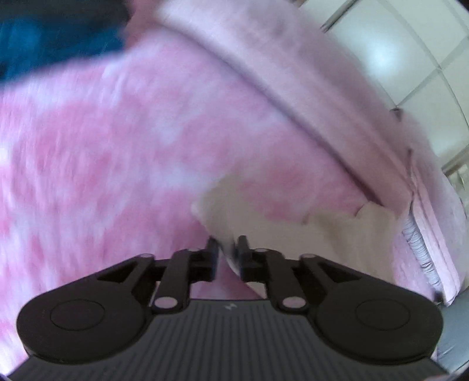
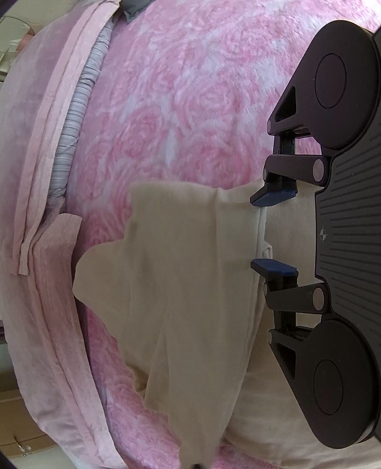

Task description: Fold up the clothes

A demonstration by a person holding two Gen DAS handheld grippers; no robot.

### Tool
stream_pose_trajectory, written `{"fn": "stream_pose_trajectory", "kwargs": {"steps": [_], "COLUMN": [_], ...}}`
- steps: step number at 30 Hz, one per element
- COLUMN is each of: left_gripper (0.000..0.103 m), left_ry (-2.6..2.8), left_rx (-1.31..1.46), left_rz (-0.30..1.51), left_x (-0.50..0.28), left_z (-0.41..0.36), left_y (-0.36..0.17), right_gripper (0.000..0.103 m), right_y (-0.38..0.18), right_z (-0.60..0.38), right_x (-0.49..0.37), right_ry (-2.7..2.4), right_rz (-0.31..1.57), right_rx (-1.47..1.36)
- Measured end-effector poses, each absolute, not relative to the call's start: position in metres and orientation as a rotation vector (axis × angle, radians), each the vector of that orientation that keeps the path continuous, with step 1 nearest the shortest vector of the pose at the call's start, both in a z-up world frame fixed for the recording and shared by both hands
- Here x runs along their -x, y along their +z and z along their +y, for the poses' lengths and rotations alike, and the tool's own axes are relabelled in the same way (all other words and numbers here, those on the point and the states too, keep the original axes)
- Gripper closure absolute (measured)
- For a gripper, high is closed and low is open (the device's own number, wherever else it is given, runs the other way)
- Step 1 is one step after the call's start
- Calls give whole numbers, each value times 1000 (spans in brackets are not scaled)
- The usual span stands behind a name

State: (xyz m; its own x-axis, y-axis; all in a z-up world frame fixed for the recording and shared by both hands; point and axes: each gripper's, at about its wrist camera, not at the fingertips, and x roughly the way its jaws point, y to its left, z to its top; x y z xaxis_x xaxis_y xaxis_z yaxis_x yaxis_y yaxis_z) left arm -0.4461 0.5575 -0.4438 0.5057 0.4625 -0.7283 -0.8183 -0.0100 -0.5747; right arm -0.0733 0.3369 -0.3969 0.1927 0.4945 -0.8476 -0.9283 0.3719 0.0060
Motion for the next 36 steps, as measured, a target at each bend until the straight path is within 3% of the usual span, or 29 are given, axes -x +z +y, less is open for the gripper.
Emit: {"fn": "stream_pose_trajectory", "kwargs": {"steps": [1,3,4,5,6,7,8,15,17,18,20,22,26,27,30,33,36], "left_gripper": [77,62,62,67,80,94,102,102,101,93,92,91,69,68,73,92,92], "left_ry": [1052,1065,1076,1087,1103,1107,1102,749,613,562,472,463,487,484,446,494,594], "left_rx": [1264,1355,1382,1409,1388,1300,1191,150,4,-28,-66,-45,100,149,329,471,554], "left_rz": [319,214,179,143,153,219,297,617,653,693,791,841,845,825,738,652,634], "left_x": [450,455,455,455,452,442,430,320,291,278,253,247,270,280,310,326,332], "left_z": [557,555,554,553,552,553,554,493,471,462,448,446,451,454,469,486,504], "left_y": [-449,-456,-458,-459,-458,-453,-446,-384,-387,-394,-412,-421,-409,-400,-377,-367,-374], "right_gripper": [60,60,60,60,60,60,60,60,60,60,60,60,60,60,60,60,60], "right_y": [-398,-399,-399,-399,-399,-400,-400,-395,-395,-395,-395,-394,-392,-393,-394,-392,-389], "right_z": [337,338,338,337,337,337,336,325,321,319,315,310,299,296,291,291,295], "right_x": [75,78,79,79,80,79,78,60,54,51,45,40,32,31,27,27,30], "right_ry": [1085,1088,1092,1096,1096,1094,1088,1038,1021,1011,991,976,966,962,948,948,986], "right_rz": [891,895,897,899,899,897,897,897,901,906,919,935,938,942,950,953,971], "right_rx": [597,599,596,593,595,600,602,575,571,564,549,537,532,531,517,488,434]}}
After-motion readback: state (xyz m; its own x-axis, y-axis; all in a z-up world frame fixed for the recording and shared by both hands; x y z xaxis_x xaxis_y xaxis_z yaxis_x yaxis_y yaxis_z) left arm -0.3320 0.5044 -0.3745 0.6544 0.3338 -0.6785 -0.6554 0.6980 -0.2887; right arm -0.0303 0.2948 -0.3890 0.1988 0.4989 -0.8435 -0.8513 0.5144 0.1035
